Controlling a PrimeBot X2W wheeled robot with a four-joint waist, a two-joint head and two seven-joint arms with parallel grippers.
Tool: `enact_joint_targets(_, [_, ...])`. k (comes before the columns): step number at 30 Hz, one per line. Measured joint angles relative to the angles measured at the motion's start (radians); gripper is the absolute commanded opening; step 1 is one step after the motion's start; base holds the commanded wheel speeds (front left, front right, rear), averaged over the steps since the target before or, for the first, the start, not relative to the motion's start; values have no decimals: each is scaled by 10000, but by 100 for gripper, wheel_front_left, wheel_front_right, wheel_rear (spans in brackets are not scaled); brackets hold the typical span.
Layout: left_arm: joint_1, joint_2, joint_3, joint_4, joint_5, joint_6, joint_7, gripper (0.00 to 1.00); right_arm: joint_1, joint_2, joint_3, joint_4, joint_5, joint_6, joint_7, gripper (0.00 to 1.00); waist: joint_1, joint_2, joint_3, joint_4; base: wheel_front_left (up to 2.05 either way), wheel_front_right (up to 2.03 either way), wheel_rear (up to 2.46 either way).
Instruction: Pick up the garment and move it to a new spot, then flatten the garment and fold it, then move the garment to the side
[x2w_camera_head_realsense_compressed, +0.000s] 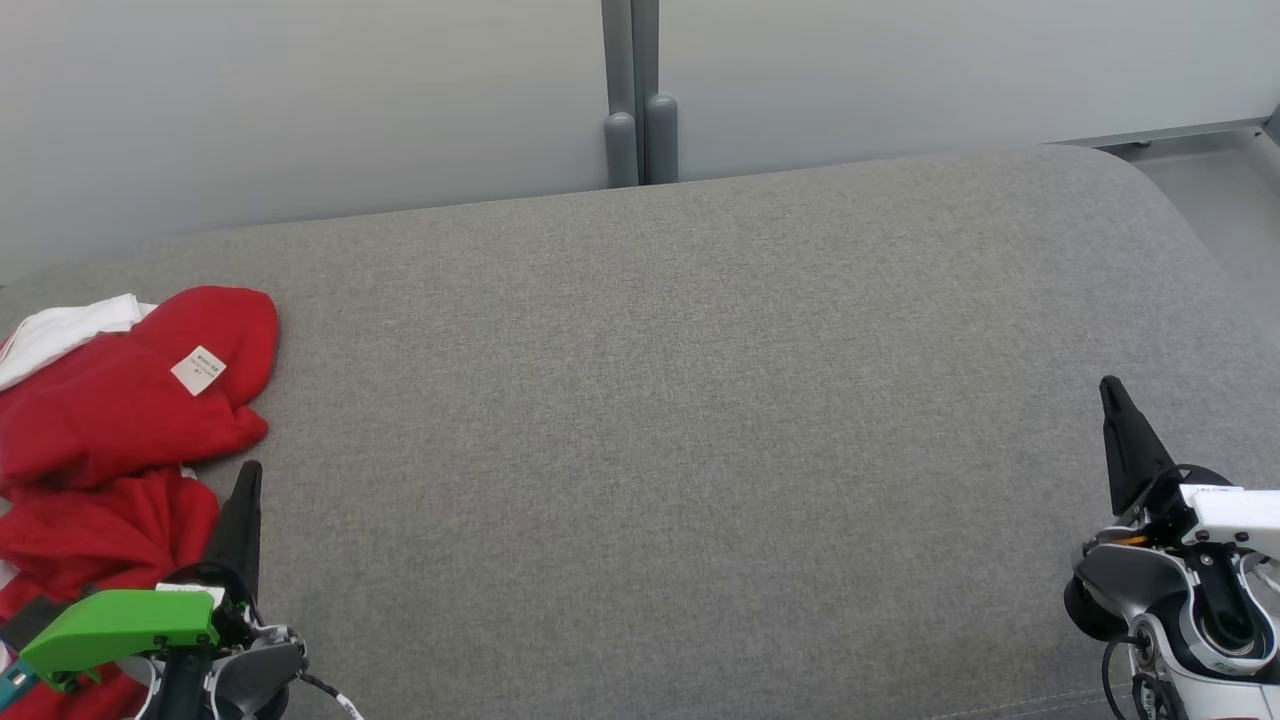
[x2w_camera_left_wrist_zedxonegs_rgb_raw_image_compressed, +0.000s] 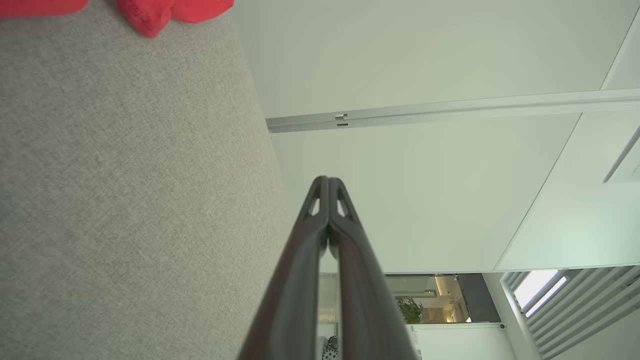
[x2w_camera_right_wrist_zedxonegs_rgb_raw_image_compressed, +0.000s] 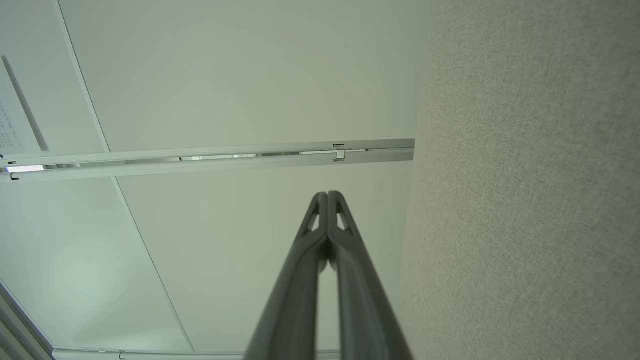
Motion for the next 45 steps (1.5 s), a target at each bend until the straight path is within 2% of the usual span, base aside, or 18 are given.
enact_joint_targets(13, [0,0,2,0,2,0,0,0,0,2,-2,0,0,0,0,0,0,0,0,0,0,0,0])
enact_joint_targets(14, [29,-19,-6,86,2,6,-4,100,33,23,12,67,2,-17,-4,100,0,0,0,0,0,0,0])
enact_joint_targets(20, [555,-286,-65,683,12,8,-6,100,620,314,102,621,0,-33,-17,100,0,0,0,-1,0,0,0])
enact_joint_targets(34, [570,-291,-351,410,403,2,-426,100,616,309,439,604,-426,-25,-418,100,0,0,-9,-10,0,0,0])
enact_joint_targets(45, [569,-226,-596,59,1651,0,-815,100,580,245,704,372,-1931,-27,-763,100,0,0,-9,-25,0,0,0])
